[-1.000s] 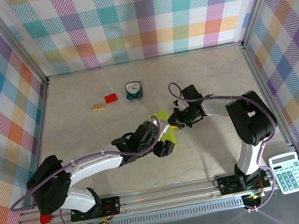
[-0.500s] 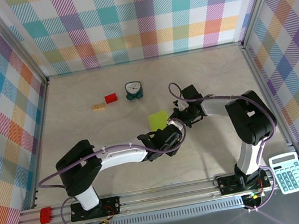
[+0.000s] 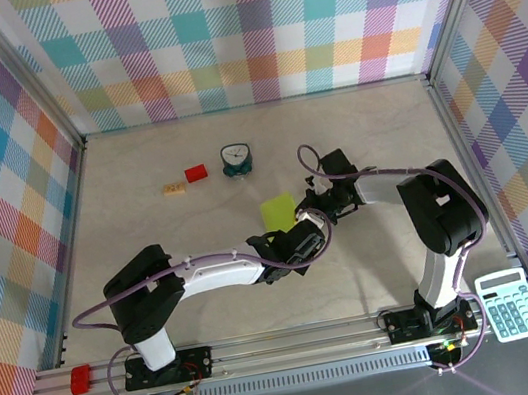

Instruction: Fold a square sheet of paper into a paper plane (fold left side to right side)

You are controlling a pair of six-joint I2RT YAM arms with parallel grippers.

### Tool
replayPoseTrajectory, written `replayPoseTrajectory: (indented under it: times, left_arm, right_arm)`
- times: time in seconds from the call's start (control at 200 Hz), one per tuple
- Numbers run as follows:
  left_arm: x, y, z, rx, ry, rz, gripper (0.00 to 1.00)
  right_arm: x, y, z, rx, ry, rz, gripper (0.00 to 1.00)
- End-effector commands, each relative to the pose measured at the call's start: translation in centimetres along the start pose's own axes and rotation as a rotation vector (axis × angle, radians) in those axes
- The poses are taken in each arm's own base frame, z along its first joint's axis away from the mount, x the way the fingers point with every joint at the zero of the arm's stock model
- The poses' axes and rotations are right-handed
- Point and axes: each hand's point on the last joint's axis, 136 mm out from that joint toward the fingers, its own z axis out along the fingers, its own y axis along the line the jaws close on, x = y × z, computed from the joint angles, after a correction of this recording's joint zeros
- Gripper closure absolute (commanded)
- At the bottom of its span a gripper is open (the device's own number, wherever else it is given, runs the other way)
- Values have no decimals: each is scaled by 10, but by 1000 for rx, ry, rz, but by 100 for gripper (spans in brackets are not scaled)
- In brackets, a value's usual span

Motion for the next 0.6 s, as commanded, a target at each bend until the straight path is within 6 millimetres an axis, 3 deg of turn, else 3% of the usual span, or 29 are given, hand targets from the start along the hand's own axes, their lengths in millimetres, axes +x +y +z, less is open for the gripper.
replayPoseTrajectory:
  times: [0.0, 0.385, 0.595]
  left_arm:
    - [-6, -5, -7, 21, -21, -11, 98]
    - [-10, -5, -14, 74, -45, -88, 100]
    - [-12, 0, -21, 186, -59, -179, 100]
  right_arm:
    - [-8, 10, -2, -42, -10, -11, 93]
    - [-34, 16, -17, -44, -84, -38, 79]
    - [-59, 12, -45, -11, -184, -84, 74]
